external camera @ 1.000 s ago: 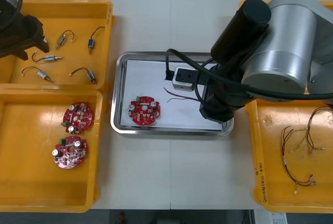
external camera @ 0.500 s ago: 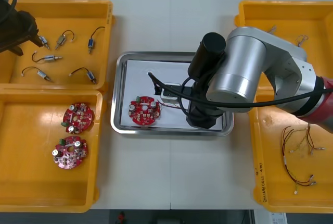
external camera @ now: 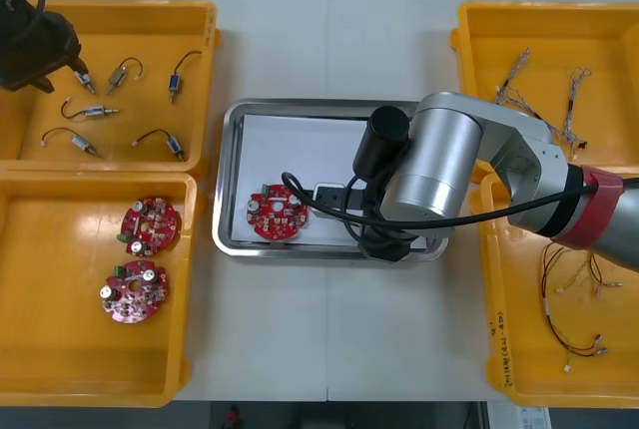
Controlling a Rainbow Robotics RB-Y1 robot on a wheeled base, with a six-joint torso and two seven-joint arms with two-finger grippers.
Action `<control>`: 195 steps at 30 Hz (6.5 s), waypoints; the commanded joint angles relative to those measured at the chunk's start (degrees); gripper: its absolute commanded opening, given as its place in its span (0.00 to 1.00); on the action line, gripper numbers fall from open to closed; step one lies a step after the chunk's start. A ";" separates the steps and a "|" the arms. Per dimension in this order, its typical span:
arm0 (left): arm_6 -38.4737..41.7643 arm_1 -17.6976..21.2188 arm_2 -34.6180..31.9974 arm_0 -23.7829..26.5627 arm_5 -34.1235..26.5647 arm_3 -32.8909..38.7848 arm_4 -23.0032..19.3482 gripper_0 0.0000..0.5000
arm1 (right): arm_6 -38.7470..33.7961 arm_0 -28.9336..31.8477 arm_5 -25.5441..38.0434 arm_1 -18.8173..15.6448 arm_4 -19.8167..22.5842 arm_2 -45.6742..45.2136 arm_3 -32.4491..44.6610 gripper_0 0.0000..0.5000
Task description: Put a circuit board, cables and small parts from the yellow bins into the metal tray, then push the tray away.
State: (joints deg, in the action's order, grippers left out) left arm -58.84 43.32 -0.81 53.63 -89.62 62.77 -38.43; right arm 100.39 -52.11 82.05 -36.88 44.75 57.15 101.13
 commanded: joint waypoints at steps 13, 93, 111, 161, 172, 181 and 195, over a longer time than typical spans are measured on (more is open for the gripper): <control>-6.81 -0.43 5.21 4.55 13.69 -7.66 4.16 1.00 | 4.20 -3.62 0.30 1.11 1.83 -3.98 0.38 1.00; -8.48 -4.12 13.56 -1.51 42.69 -19.35 8.46 0.00 | 16.32 -4.41 27.95 0.23 -18.39 -68.40 -16.93 1.00; -9.27 -2.45 5.12 -1.51 25.11 -8.80 13.65 0.00 | 15.18 -13.28 19.90 -0.03 -27.00 -73.15 -37.85 1.00; 0.66 -16.08 19.09 -1.51 -11.98 31.81 5.12 0.00 | -12.24 -20.67 -16.39 -0.38 -30.69 -76.05 -82.23 1.00; 2.16 -17.31 25.51 -2.31 -8.55 30.22 6.18 0.00 | -13.56 -20.67 -18.94 0.41 -30.25 -76.14 -84.61 1.00; 2.16 -17.22 29.11 -4.33 1.03 24.69 8.29 0.00 | -14.79 -19.08 -18.42 1.20 -29.46 -76.14 -84.61 1.00; 4.62 -17.13 31.57 -5.21 6.92 21.43 8.02 0.00 | -15.58 -16.10 -20.00 2.61 -27.35 -75.08 -84.61 1.00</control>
State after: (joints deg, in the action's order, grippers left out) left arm -60.41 27.19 29.45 49.19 -83.85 83.63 -30.74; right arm 86.91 -68.98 62.94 -34.96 15.97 -17.97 15.91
